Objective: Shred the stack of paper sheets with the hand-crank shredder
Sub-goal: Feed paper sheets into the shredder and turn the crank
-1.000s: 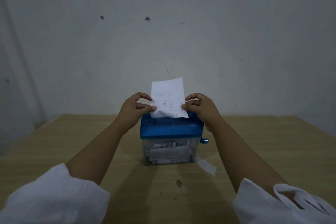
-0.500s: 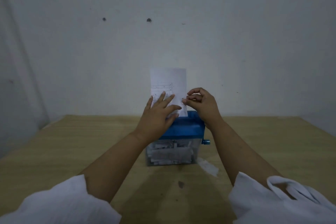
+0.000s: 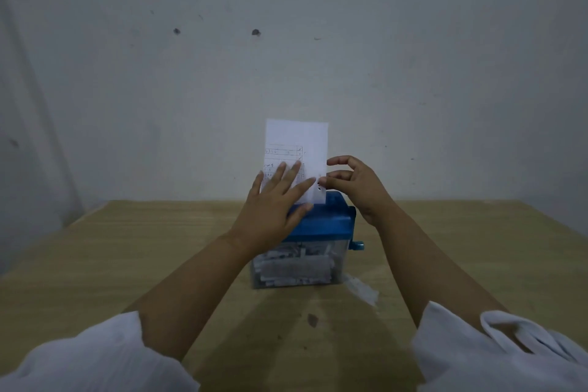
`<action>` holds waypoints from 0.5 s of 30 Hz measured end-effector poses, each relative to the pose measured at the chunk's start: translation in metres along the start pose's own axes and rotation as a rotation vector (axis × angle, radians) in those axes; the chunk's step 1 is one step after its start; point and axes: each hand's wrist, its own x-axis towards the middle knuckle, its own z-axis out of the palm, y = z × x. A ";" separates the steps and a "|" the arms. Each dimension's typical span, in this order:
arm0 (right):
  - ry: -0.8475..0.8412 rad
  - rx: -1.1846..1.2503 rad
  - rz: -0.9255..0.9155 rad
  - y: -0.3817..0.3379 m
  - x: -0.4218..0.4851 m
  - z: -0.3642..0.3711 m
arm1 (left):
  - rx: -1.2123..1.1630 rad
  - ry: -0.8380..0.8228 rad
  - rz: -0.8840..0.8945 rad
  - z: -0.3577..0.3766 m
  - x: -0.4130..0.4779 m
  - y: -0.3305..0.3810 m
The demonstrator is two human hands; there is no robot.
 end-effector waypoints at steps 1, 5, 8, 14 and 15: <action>0.003 -0.011 0.005 0.001 0.001 0.001 | 0.033 -0.036 0.005 0.001 0.000 0.000; -0.015 -0.019 0.030 0.007 0.002 0.004 | 0.062 -0.196 -0.027 0.003 -0.001 0.004; 0.010 -0.069 0.062 0.011 0.000 0.005 | 0.078 -0.214 -0.040 0.002 -0.001 0.006; 0.324 -0.011 0.272 0.051 -0.028 0.001 | 0.037 -0.229 -0.097 -0.003 0.000 0.015; 0.299 -0.095 0.310 0.060 -0.035 -0.001 | 0.036 -0.226 -0.116 -0.002 0.000 0.018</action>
